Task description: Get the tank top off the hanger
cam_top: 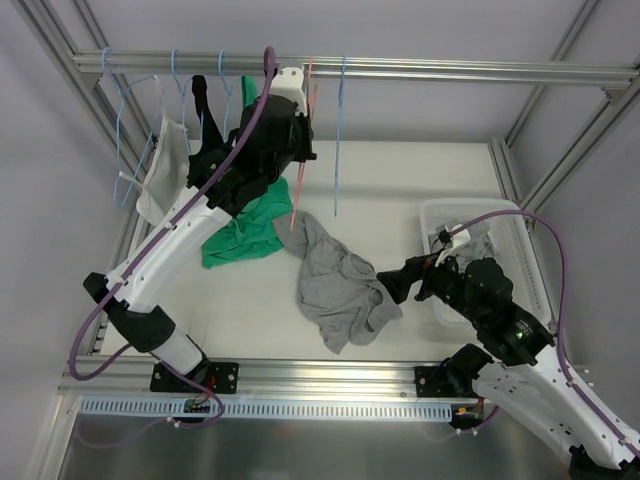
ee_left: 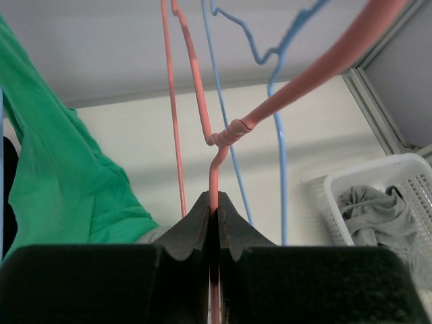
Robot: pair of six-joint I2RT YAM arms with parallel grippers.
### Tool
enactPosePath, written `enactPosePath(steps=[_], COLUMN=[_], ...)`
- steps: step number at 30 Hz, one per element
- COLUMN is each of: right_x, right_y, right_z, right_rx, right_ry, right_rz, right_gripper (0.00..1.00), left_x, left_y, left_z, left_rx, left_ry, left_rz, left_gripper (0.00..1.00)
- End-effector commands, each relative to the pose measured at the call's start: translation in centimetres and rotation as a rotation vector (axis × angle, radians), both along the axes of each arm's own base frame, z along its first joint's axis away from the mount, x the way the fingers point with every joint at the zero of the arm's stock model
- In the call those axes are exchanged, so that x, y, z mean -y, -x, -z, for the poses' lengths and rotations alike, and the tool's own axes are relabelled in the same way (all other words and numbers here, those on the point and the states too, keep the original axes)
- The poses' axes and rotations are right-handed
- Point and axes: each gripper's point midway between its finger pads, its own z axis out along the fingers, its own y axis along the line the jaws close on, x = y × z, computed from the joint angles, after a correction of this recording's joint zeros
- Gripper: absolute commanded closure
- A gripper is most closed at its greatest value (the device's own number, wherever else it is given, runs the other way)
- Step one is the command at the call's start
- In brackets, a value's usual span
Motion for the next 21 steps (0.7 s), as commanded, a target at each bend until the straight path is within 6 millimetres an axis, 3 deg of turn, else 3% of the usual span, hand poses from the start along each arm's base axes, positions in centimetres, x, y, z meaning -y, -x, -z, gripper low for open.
enactPosePath(steps=[1, 2, 3, 9, 13, 21], right_x=[0.5, 0.4, 0.4, -0.1, 0.0, 0.1], right_y=[0.0, -0.1, -0.1, 0.0, 0.1, 0.2], right_z=[-0.3, -0.2, -0.1, 0.7, 0.6, 0.5], right_rx=[0.014, 0.013, 0.008, -0.025, -0.022, -0.015], right_ry=[0.01, 0.013, 0.012, 0.023, 0.015, 0.006], right_rz=[0.015, 0.015, 0.013, -0.004, -0.003, -0.003], right_gripper=[0.0, 0.01, 0.01, 0.01, 0.01, 0.0], left_x=[0.5, 0.9, 1.1, 1.9, 2.2, 4.6], left_y=[-0.8, -1.8, -1.9, -3.5, -4.9, -6.6], left_z=[-2.5, -2.1, -3.4, -3.9, -2.6, 0.1], left_rx=[0.011, 0.005, 0.03, 0.04, 0.006, -0.042], left_ry=[0.095, 0.086, 0.098, 0.111, 0.121, 0.094], left_rz=[0.08, 0.08, 0.092, 0.111, 0.103, 0.167], left_gripper=[1.0, 1.0, 1.0, 1.0, 1.0, 1.0])
